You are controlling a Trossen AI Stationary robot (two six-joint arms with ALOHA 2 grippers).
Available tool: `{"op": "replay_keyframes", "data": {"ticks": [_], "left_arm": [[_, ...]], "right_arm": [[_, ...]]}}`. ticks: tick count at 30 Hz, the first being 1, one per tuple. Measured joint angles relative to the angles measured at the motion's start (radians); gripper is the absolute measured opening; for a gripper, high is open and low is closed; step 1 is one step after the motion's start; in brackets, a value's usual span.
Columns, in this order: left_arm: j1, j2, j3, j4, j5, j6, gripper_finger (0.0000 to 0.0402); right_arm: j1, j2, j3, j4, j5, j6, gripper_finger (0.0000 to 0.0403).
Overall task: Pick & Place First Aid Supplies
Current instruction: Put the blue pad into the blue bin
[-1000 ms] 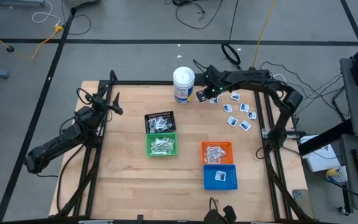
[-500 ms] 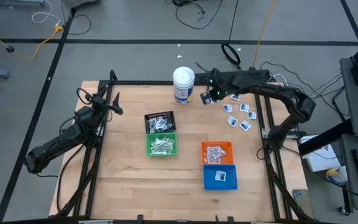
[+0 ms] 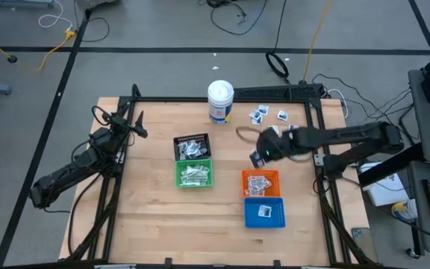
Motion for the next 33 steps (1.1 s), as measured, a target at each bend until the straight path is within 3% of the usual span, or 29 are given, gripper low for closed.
{"op": "replay_keyframes", "data": {"ticks": [9, 16, 22, 33], "left_arm": [[0.0, 0.0, 0.0, 0.0, 0.0, 0.0, 0.0305], [0.0, 0.0, 0.0, 0.0, 0.0, 0.0, 0.0306], [0.0, 0.0, 0.0, 0.0, 0.0, 0.0, 0.0306], [0.0, 0.0, 0.0, 0.0, 0.0, 0.0, 0.0306]], "right_arm": [[0.387, -0.007, 0.0, -0.015, 0.06, 0.354, 0.0], [0.592, -0.007, 0.0, -0.017, 0.095, 0.59, 0.0], [0.667, 0.019, -0.003, -0.017, 0.127, 0.672, 0.0], [0.72, 0.185, -0.006, -0.002, 0.073, 0.638, 0.0]]}}
